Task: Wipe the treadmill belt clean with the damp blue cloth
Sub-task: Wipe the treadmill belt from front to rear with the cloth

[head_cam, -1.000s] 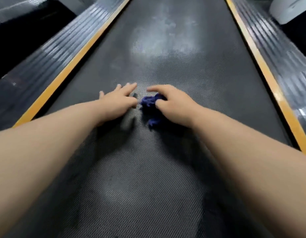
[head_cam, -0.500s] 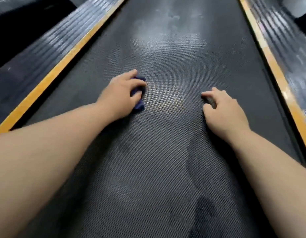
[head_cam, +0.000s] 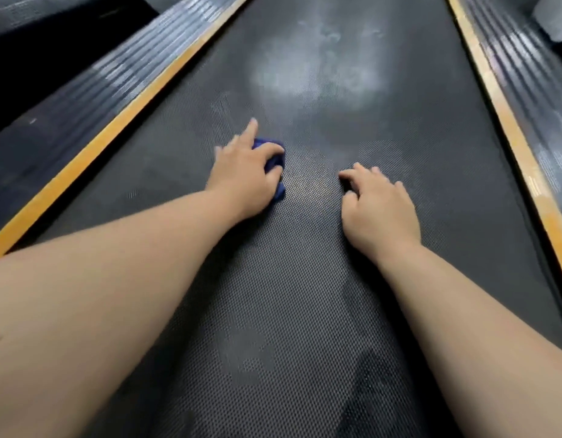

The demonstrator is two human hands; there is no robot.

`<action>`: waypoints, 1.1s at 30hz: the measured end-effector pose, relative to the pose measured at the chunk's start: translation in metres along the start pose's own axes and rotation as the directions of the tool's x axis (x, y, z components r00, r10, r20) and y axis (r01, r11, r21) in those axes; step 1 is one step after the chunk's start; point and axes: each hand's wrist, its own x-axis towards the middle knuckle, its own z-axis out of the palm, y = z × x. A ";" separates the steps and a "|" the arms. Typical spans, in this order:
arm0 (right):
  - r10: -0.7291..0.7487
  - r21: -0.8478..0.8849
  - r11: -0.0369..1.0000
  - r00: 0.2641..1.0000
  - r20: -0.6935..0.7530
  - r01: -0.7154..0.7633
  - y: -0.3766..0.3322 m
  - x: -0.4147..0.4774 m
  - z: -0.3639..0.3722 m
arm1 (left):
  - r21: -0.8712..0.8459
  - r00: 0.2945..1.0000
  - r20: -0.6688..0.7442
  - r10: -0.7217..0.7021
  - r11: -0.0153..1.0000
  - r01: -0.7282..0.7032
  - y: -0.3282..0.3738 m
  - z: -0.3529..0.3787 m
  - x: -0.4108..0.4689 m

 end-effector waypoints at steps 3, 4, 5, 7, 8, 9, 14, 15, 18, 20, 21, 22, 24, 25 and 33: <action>-0.004 -0.001 1.000 1.000 -0.029 0.004 0.000 0.000 0.000 | -0.116 0.987 -0.014 0.163 0.980 -0.163 0.014 -0.005 -0.040; -0.002 -0.001 1.000 1.000 -0.030 0.002 0.000 0.000 -0.001 | -0.159 0.969 0.022 0.246 0.958 -0.240 0.019 -0.010 -0.057; 0.000 -0.002 1.000 1.000 -0.023 0.000 -0.001 -0.001 -0.002 | -0.188 0.940 0.074 0.332 0.931 -0.314 0.020 -0.014 -0.070; -0.007 -0.007 1.000 1.000 -0.001 0.007 -0.001 -0.003 -0.001 | -0.172 0.886 0.173 0.430 0.899 -0.403 0.010 -0.023 -0.072; -0.014 -0.011 1.000 1.000 0.009 0.014 0.000 -0.003 -0.001 | -0.113 0.884 0.198 0.424 0.906 -0.409 0.003 -0.027 -0.062; -0.019 -0.018 1.000 1.000 0.017 0.019 0.000 -0.003 -0.001 | -0.033 0.896 0.194 0.399 0.916 -0.401 -0.004 -0.029 -0.048; -0.010 -0.043 0.999 1.000 0.022 0.011 -0.002 -0.005 0.000 | 0.051 0.998 -0.059 -0.003 0.999 0.006 0.006 0.000 -0.014; -0.010 -0.047 0.999 1.000 0.023 0.011 -0.002 -0.005 0.001 | -0.008 0.995 -0.095 -0.038 0.999 0.037 0.020 0.004 -0.021; -0.027 -0.045 0.999 0.998 0.052 0.029 -0.002 -0.006 -0.002 | -0.193 0.993 -0.049 0.111 0.974 -0.118 0.046 0.005 -0.061; -0.049 -0.042 0.998 0.996 0.076 0.052 -0.001 -0.009 -0.003 | -0.193 0.923 0.068 0.379 0.912 -0.361 0.040 -0.006 -0.074; -0.056 -0.047 0.997 0.995 0.077 0.059 -0.001 -0.011 -0.003 | -0.145 0.887 0.121 0.446 0.892 -0.428 0.031 -0.012 -0.067; -0.061 -0.054 0.996 0.995 0.077 0.065 -0.001 -0.013 -0.003 | -0.063 0.888 0.115 0.446 0.895 -0.441 0.019 -0.015 -0.053; -0.059 -0.049 0.997 0.996 0.061 0.062 -0.003 -0.014 -0.003 | 0.048 0.951 -0.005 0.308 0.950 -0.307 -0.005 -0.015 -0.021; -0.054 -0.039 0.998 0.997 0.051 0.056 -0.004 -0.014 -0.003 | 0.043 0.985 -0.032 0.170 0.985 -0.168 -0.010 -0.012 -0.009; -0.071 -0.021 0.997 0.997 0.028 0.071 -0.002 -0.014 -0.002 | -0.165 0.897 0.081 0.435 0.893 -0.418 0.017 -0.023 -0.080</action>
